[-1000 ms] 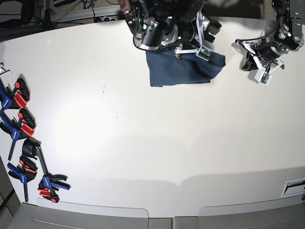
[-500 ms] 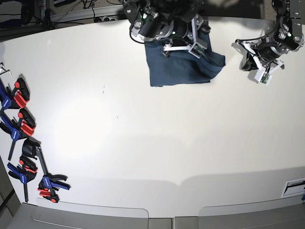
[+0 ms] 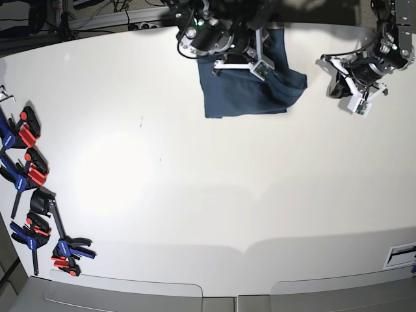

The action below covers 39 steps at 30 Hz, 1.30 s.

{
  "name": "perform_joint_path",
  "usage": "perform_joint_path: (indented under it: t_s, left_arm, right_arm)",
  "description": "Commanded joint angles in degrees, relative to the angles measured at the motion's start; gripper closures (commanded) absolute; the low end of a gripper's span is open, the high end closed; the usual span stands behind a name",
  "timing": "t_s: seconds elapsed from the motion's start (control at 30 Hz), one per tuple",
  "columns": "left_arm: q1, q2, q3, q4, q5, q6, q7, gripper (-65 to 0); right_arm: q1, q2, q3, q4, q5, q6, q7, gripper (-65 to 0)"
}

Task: Fold the T-shirt properly
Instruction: 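Grasp the folded bundle's edge with the right gripper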

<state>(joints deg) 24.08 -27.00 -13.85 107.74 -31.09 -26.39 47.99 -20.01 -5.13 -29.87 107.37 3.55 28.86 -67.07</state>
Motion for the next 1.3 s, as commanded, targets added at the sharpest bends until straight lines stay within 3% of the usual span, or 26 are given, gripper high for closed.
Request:
perform_joint_path:
  t_s: [0.0,0.07,0.17,0.67,0.9,1.27]
  left_arm:
    - [-0.26,-0.63,-0.35,0.98,-0.5,-0.22,-1.36,0.0]
    - [-0.26,-0.63,-0.35,0.98,-0.5,-0.22,-1.36,0.0]
    - [-0.26,-0.63,-0.35,0.98,-0.5,-0.22,-1.36,0.0]
    - [-0.26,-0.63,-0.37,0.98,-0.48,-0.22,-1.57,0.0]
    - [-0.28,-0.63,-0.37,0.98,-0.46,-0.22,-1.79,0.0]
    - [-0.28,-0.63,-0.37,0.98,-0.46,-0.22,-1.79,0.0]
  right_arm:
    - [0.13,-0.74,-0.17,0.42,1.57,0.2,1.03,-18.3]
    - [0.15,-0.76,-0.2,0.09,2.91,0.24,1.05,-13.5]
    - [0.17,-0.94,-0.2,0.11,4.63,0.26,1.05,0.0]
    - [4.15,-1.09,-0.2,0.13,18.93,1.36,1.4,0.0]
    - [4.13,-1.25,-0.2,0.13,32.11,8.31,4.52,0.0]
    - [4.13,-1.75,-0.17,0.13,32.63,9.29,4.68,-0.2]
